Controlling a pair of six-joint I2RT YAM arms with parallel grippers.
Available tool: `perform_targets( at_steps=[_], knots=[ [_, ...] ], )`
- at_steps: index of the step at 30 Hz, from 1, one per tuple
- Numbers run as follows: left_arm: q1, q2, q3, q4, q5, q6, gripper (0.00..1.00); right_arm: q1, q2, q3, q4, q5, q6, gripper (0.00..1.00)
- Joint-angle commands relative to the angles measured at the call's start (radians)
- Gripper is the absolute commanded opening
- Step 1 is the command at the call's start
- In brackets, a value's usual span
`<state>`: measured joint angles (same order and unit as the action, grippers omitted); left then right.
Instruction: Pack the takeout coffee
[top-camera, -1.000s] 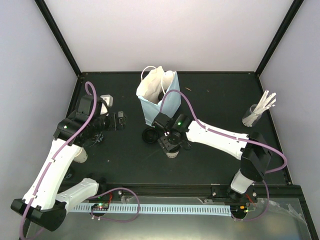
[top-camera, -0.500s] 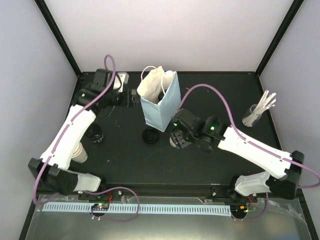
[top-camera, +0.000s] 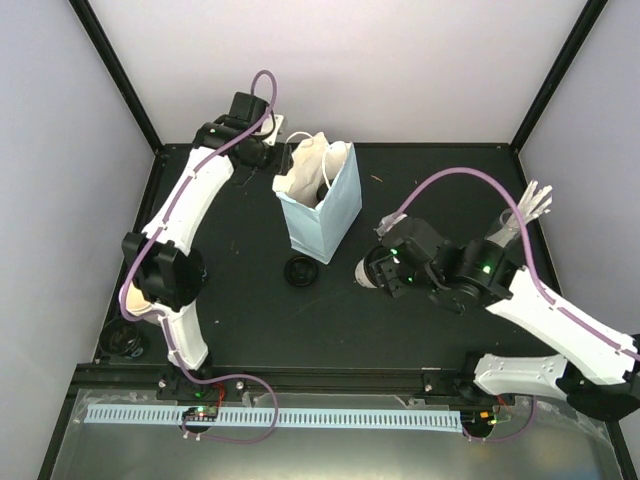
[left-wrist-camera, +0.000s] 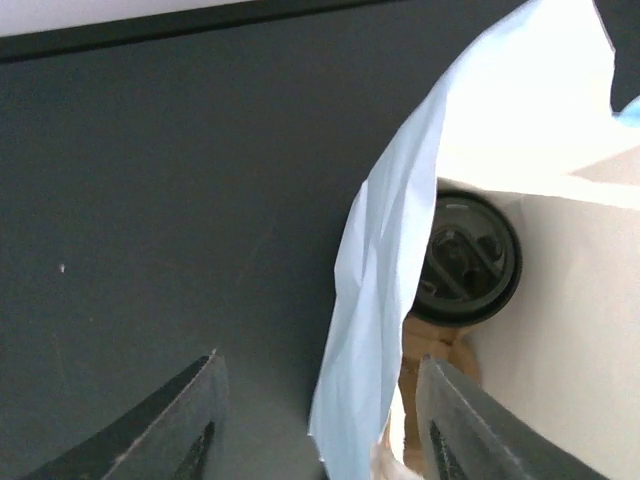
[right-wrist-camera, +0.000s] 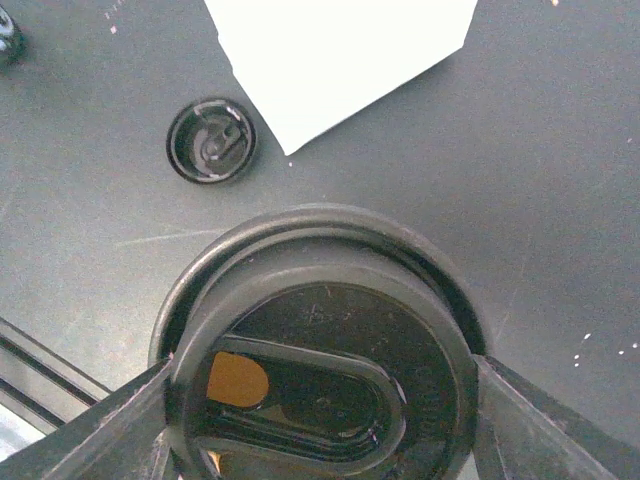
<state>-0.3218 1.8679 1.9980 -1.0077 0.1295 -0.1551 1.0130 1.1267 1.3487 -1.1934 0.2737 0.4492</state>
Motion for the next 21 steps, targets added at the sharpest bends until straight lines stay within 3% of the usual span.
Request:
perform_targets(
  at_steps=[1,4,6,12,21],
  knots=[
    [0.0,0.016,0.053,-0.027,0.095,0.037,0.41,-0.007,-0.04,0.098,-0.069,0.075,-0.02,0.69],
    [-0.01,0.01,0.05,-0.006,0.172,0.046,0.13,-0.007,-0.059,0.161,-0.103,0.148,-0.028,0.67],
    [-0.028,-0.003,0.043,0.009,0.19,0.065,0.02,-0.007,-0.074,0.205,-0.122,0.207,-0.04,0.67],
    [-0.123,-0.042,0.042,0.034,0.193,0.145,0.02,-0.007,-0.114,0.349,-0.182,0.392,-0.08,0.66],
    [-0.314,-0.08,0.036,0.042,0.151,0.181,0.02,-0.007,-0.156,0.461,-0.155,0.544,-0.207,0.65]
  ],
)
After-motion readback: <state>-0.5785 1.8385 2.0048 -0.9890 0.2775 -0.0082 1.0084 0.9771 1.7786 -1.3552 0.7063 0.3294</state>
